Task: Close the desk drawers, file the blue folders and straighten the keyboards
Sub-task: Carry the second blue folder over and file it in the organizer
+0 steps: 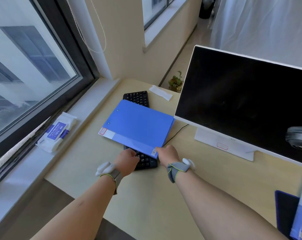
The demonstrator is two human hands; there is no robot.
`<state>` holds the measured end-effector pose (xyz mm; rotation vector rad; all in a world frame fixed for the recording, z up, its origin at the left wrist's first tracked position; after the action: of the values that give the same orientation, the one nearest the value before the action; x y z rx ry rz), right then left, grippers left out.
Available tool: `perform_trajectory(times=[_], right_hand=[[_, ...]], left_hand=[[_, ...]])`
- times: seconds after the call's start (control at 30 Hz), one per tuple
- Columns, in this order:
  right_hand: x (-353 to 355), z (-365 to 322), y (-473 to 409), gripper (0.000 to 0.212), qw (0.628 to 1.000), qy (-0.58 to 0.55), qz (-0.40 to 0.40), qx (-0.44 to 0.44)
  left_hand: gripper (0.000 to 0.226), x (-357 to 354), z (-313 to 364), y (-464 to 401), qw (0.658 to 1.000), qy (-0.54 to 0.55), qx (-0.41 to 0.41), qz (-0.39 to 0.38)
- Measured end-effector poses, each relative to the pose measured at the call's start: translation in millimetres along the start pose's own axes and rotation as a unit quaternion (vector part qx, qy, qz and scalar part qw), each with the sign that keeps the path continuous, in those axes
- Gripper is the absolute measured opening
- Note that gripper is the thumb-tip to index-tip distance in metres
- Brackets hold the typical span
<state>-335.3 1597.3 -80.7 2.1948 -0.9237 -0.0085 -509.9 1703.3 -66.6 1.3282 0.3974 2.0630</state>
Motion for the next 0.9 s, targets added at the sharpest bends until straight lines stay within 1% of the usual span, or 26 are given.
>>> perform_trajectory(times=[0.07, 0.13, 0.23, 0.3, 0.37, 0.43, 0.5, 0.53, 0.57, 0.67, 0.73, 0.8, 0.87, 0.9], right_hand=[[-5, 2, -4, 0.033, 1.0, -0.013, -0.004, -0.005], [-8, 3, -9, 0.028, 1.0, -0.021, 0.001, -0.015], [-15, 4, -20, 0.017, 0.999, -0.043, -0.008, -0.009], [-20, 2, -27, 0.019, 0.998, -0.049, -0.024, -0.003], [-29, 1, -36, 0.018, 0.997, -0.05, -0.054, 0.009], [-39, 8, -50, 0.032, 0.995, -0.055, -0.084, 0.014], [-45, 14, -61, 0.048, 0.992, -0.064, -0.109, 0.025], [-42, 6, -48, 0.05, 0.991, -0.068, -0.114, 0.03], [-34, -7, -27, 0.044, 0.989, -0.084, -0.119, 0.034], [-18, -21, 15, 0.003, 0.98, -0.125, -0.153, 0.019], [-7, -12, 27, 0.014, 0.974, -0.142, -0.175, 0.007], [4, 1, 38, 0.017, 0.973, -0.152, -0.176, 0.003], [27, 20, 50, 0.017, 0.975, -0.16, -0.156, 0.003], [40, 28, 58, 0.016, 0.976, -0.166, -0.143, 0.007]], left_hand=[[0.014, -1, -3, -3, 0.999, 0.034, 0.02, -0.004], [0.013, -2, -7, -9, 0.996, 0.073, 0.041, -0.014], [0.027, -9, -10, -18, 0.99, 0.124, 0.051, -0.036], [0.029, -11, -5, -15, 0.986, 0.154, 0.052, -0.041], [0.029, -14, -3, -14, 0.975, 0.203, 0.07, -0.051], [0.037, -15, -9, -14, 0.965, 0.24, 0.094, -0.056], [0.045, -14, -13, -14, 0.958, 0.263, 0.099, -0.064], [0.048, -14, -15, -12, 0.952, 0.281, 0.098, -0.071], [0.05, -15, -16, -11, 0.945, 0.303, 0.096, -0.081], [0.049, -14, -15, -2, 0.912, 0.389, 0.092, -0.09], [0.041, -11, -10, 6, 0.875, 0.472, 0.08, -0.069], [0.03, -7, 2, 15, 0.84, 0.539, 0.047, -0.049], [0.028, -13, 20, 33, 0.828, 0.559, 0.025, -0.042], [0.027, -18, 27, 44, 0.83, 0.556, 0.023, -0.037]])
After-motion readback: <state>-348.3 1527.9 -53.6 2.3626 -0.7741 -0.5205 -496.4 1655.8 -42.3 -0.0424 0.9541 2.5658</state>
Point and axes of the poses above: each hand's wrist, its own y-axis away from the middle knuckle, its own x-axis out of the back of the hand, z = x × y, the point moved 9 cm from there along -y, towards the middle knuckle, and after that the axes turned 7 degrees about -y, right-handed, at the moved point
